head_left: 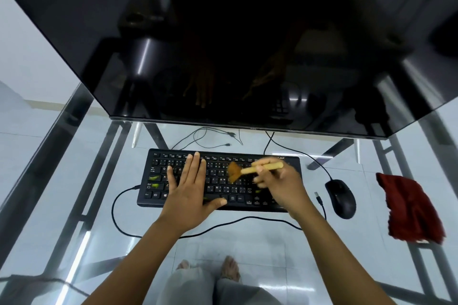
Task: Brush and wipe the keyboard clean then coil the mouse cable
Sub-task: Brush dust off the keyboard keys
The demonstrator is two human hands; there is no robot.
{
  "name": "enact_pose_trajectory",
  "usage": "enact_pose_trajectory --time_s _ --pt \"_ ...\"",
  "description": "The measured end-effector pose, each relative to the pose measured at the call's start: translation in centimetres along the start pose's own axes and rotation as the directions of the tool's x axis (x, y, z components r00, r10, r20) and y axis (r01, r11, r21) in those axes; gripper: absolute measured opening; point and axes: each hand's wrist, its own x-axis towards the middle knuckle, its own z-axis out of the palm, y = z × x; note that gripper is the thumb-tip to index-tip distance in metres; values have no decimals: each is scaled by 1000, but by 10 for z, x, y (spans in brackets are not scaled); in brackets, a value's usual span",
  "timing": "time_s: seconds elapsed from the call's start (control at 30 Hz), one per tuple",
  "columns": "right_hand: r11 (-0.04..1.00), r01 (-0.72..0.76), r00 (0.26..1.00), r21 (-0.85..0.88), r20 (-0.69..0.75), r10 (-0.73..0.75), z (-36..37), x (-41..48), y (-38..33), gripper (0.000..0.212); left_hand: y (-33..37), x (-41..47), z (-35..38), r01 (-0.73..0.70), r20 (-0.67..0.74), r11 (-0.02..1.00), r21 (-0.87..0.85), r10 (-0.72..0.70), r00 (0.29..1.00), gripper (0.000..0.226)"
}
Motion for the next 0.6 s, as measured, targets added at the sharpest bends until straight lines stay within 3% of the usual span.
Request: enact_pose_trajectory --time_s 0.07,0.1,0.23,0.37,0.5,0.6 --pt "988 38 970 -148 -234 -72 -14 3 2 17 6 3 0 -32 -1 999 5 32 999 113" --pt "990 37 953 -135 -294 -76 -20 4 3 14 10 6 0 -48 -5 999 5 48 999 113" --pt "991 49 995 -125 -75 -59 -28 3 4 12 32 19 -4 -130 27 991 -4 130 991 115" --pt "976 26 939 -215 -329 -97 -42 8 5 20 60 35 -7 -193 52 981 -34 195 979 118" --pt "969 21 989 -246 -135 -55 -50 2 9 15 74 43 -3 -226 82 973 -35 228 970 118" --pt "968 -35 937 -248 -346 -55 -64 2 7 21 69 40 4 -233 97 972 -24 234 967 115"
